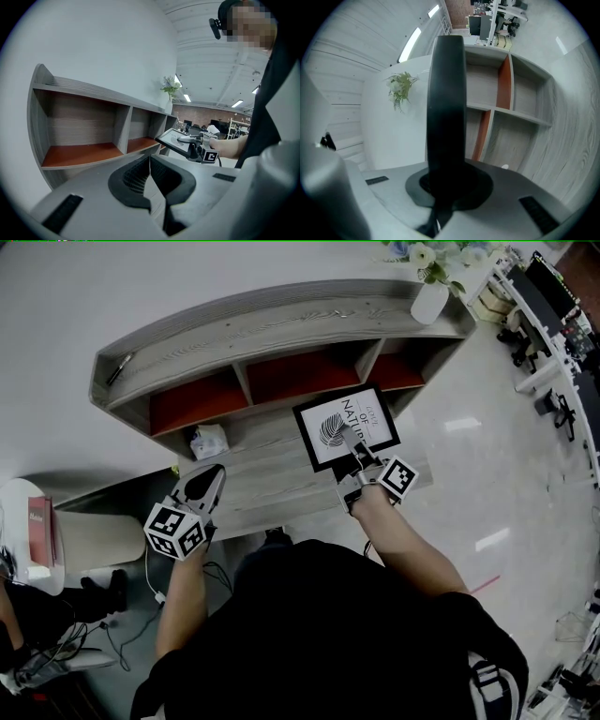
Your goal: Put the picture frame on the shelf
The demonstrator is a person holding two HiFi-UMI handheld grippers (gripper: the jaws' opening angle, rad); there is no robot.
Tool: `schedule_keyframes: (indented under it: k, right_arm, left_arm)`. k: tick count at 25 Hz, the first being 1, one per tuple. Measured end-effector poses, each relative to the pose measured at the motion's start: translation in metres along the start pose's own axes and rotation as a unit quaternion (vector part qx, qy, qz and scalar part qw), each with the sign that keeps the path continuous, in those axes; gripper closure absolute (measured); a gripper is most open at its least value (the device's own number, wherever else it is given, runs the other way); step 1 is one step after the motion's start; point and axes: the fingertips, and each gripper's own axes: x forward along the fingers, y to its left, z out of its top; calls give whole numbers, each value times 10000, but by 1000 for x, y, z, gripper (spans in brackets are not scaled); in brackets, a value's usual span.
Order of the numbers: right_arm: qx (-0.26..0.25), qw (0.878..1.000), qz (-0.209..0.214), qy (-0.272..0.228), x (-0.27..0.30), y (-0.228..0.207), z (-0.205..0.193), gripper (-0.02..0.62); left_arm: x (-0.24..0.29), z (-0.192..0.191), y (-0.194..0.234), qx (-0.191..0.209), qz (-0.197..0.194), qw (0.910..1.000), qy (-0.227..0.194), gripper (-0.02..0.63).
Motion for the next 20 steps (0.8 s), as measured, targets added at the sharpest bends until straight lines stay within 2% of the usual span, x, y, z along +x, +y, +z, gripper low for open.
schedule_keyframes:
  k: [20]
  right_arm:
    - [19, 9999, -130, -108, 35, -8, 4, 572]
  left_arm:
    - [23, 18, 37, 42, -168, 9998, 82, 583]
